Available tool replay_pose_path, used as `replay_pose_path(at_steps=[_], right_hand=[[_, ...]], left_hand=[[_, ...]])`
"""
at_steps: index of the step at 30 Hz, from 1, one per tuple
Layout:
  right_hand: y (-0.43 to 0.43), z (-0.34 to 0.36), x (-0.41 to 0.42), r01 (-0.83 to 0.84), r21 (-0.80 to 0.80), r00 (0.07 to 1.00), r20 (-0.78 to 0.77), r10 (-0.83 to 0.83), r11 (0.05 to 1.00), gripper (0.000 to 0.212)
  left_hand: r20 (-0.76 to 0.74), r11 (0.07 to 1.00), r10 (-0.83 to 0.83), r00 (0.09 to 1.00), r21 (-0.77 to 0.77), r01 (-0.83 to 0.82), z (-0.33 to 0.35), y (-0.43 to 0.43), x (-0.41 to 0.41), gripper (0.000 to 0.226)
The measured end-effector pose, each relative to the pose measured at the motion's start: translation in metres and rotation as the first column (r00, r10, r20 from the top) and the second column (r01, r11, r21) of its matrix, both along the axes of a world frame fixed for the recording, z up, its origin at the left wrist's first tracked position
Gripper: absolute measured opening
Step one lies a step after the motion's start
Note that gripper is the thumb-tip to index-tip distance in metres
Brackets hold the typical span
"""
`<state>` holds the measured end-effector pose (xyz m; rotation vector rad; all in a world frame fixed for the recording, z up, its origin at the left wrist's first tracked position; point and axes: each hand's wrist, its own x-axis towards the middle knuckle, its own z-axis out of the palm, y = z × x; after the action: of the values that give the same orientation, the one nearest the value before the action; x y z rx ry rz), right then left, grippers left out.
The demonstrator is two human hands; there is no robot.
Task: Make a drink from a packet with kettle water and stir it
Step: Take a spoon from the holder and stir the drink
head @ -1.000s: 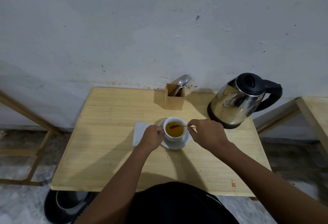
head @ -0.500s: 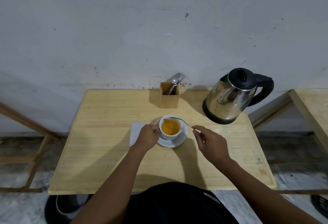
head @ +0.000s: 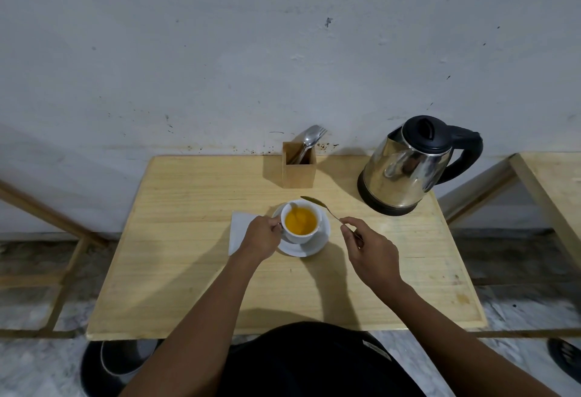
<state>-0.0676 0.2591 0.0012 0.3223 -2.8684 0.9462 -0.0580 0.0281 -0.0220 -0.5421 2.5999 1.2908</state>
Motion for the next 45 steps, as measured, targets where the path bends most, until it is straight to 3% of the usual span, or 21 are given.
replay_pose_path(at_steps=[11, 27, 35, 37, 42, 45], right_hand=[[0.0, 0.0, 0.009, -0.013, -0.055, 0.997, -0.072, 0.009, 0.998, 0.016], [-0.003, 0.004, 0.018, -0.005, -0.065, 0.999, -0.041, 0.002, 0.998, 0.014], [-0.004, 0.0, 0.016, 0.042, -0.141, 0.981, 0.195, -0.014, 0.989, 0.036], [-0.003, 0.003, 0.014, 0.092, -0.213, 0.963, 0.266, -0.033, 0.973, 0.032], [0.004, -0.002, 0.004, 0.315, -0.485, 0.903, 0.418, -0.1, 0.816, 0.022], [0.008, -0.013, 0.001, 0.418, -0.482, 0.852, 0.503, -0.147, 0.77, 0.019]], left_hand=[[0.012, 1.0, -0.009, 1.0, -0.019, 0.009, 0.0, -0.001, 0.0, 0.029], [0.022, 1.0, -0.005, 1.0, -0.017, 0.006, 0.003, 0.001, 0.001, 0.029], [0.003, 1.0, -0.017, 1.0, -0.013, 0.017, 0.006, 0.001, 0.002, 0.029], [0.007, 1.0, -0.016, 1.0, -0.023, 0.016, 0.006, 0.001, 0.002, 0.029], [0.011, 1.0, -0.008, 1.0, -0.009, 0.008, 0.007, 0.002, 0.003, 0.032], [0.006, 1.0, -0.006, 1.0, -0.007, 0.006, 0.008, 0.003, 0.004, 0.03]])
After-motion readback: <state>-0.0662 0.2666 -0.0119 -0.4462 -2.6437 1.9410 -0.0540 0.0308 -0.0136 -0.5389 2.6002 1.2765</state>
